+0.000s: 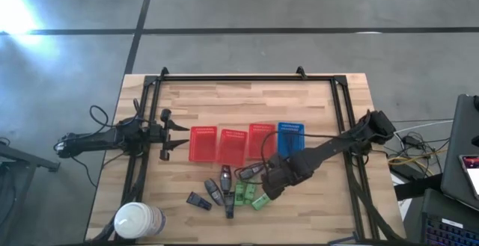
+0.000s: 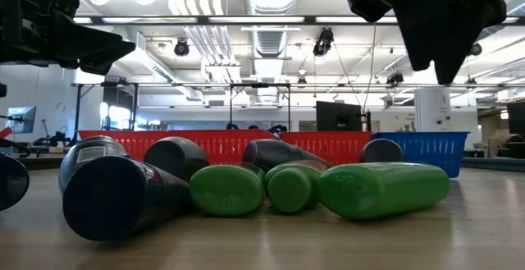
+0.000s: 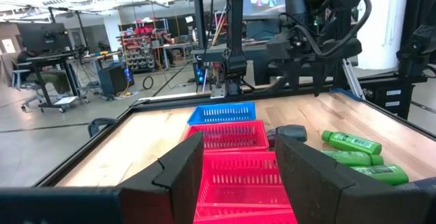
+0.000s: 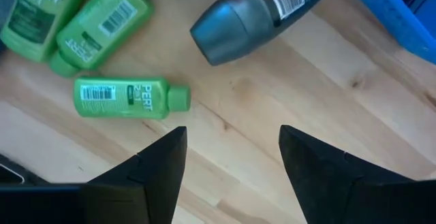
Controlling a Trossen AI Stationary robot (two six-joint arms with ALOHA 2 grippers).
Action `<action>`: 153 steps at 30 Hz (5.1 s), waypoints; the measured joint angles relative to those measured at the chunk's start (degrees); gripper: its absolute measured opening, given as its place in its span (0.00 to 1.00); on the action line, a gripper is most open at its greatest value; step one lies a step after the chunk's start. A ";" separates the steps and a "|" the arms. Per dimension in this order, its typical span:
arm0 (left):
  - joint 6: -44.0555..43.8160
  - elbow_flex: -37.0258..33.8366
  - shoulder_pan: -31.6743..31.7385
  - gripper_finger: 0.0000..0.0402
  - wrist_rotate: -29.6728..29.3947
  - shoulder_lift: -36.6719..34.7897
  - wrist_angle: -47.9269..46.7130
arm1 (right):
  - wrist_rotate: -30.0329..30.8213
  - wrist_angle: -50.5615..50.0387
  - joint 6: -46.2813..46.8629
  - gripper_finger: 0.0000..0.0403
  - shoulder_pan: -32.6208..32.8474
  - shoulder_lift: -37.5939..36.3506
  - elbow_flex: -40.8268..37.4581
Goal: Pick & Place Travel size toiletries
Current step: Put the deodorant into the right red bin
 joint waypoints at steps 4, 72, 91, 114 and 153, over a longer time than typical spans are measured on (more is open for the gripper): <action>0.00 0.02 -0.01 0.47 0.02 0.00 0.01 | 0.12 1.60 6.16 0.55 0.10 0.34 -0.02; 0.01 0.02 -0.02 0.47 -0.44 -0.02 -0.02 | 3.15 17.11 34.64 0.57 -7.04 4.55 -16.83; 0.00 0.02 0.00 0.47 -0.44 -0.02 -0.02 | -0.22 14.28 22.56 0.50 -6.02 4.94 -11.42; 0.00 0.02 -0.02 0.47 -0.44 0.00 0.00 | 13.23 9.14 18.06 0.51 -19.92 5.12 3.64; 0.00 0.02 -0.02 0.47 -0.44 0.02 0.02 | 0.68 18.08 -7.33 0.88 -12.51 4.54 2.91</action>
